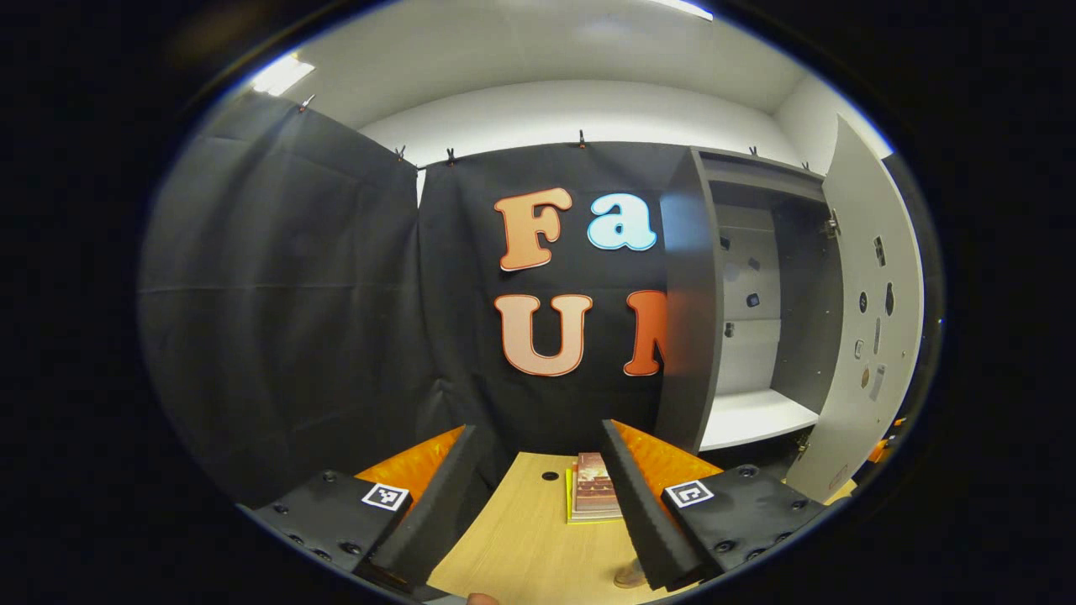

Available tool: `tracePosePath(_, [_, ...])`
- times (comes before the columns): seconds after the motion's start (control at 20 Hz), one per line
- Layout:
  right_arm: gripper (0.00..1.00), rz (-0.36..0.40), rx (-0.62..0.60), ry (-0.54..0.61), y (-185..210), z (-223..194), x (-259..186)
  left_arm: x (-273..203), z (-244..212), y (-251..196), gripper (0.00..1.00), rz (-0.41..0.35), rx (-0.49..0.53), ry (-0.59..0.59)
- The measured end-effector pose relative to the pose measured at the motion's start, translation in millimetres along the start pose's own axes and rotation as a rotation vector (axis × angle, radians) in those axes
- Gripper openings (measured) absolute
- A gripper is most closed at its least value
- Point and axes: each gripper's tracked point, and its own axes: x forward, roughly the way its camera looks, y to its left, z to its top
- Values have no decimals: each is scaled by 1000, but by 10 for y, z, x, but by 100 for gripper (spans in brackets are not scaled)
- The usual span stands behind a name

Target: Open the cabinet door with the right hand, grasp the bottle in the cabinet with the left hand and place it on the coaster, then close the cabinet door with the right hand.

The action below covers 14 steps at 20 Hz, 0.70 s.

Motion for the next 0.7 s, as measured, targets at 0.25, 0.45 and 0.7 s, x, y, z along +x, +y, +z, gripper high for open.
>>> tracePosePath(0.25, [99, 7, -40, 0, 289, 6, 236, 237, 114, 136, 95, -28, -13, -30])
tracePosePath(0.45, [93, -15, -55, 3, 534, -72, 589, 357, 141, 197, 94, -54, -18, -36])
tracePosePath(0.7, [93, -62, -45, -8, 701, 1, 750, 421, 162, 353, 94, -69, -12, -41])
